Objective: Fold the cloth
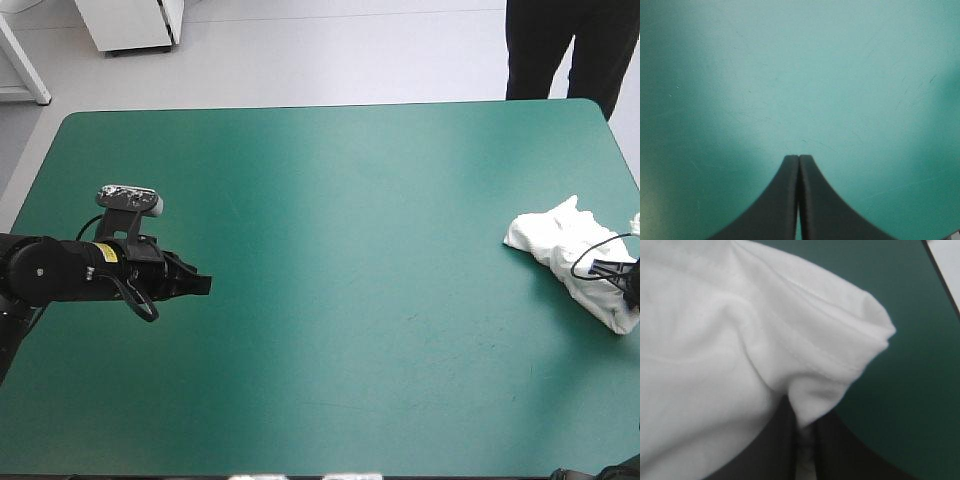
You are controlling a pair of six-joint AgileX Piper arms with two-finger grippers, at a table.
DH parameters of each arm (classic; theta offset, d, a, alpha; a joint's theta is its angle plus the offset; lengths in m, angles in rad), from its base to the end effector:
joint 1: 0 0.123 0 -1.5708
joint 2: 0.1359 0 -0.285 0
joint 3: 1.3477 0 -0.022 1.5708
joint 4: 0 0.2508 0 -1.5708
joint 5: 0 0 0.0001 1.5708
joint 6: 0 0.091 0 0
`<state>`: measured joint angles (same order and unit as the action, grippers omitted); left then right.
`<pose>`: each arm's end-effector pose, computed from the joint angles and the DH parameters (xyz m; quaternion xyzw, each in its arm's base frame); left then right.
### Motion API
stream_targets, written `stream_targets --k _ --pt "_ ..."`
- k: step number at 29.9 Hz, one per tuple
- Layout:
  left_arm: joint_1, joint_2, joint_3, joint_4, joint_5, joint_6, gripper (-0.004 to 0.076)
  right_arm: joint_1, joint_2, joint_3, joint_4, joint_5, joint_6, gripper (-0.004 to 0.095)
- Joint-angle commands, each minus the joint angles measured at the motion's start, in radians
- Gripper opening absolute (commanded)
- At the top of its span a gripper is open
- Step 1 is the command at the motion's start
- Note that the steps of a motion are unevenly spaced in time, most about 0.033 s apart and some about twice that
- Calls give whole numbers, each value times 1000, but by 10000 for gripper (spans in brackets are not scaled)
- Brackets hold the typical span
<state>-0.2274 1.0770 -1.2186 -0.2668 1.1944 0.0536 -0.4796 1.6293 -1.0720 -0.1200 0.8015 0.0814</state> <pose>0.1805 -0.0647 0.3963 0.1228 0.9381 -0.1578 0.2827 0.2763 -0.1526 0.2221 0.2398 0.9581 -0.0773 0.1362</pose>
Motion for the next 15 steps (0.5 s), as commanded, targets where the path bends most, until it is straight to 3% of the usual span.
stream_targets --k 1,5,11,13,15 --pt "1 -15 -23 -27 -39 -1 -10 -10 -47 -19 -22 -29 -18 -16" --pt "1 -15 -23 -25 -39 -1 -10 -10 -47 -22 -22 5 -73 112" --pt "1 -15 -23 -27 -39 1 -10 -10 -67 -64 33 50 -66 702" --pt "1 -15 -23 -27 -39 1 -10 -10 -92 -87 45 63 -63 731" --pt "1 -15 -23 -27 -39 1 -10 -8 -134 -107 43 85 -52 689"
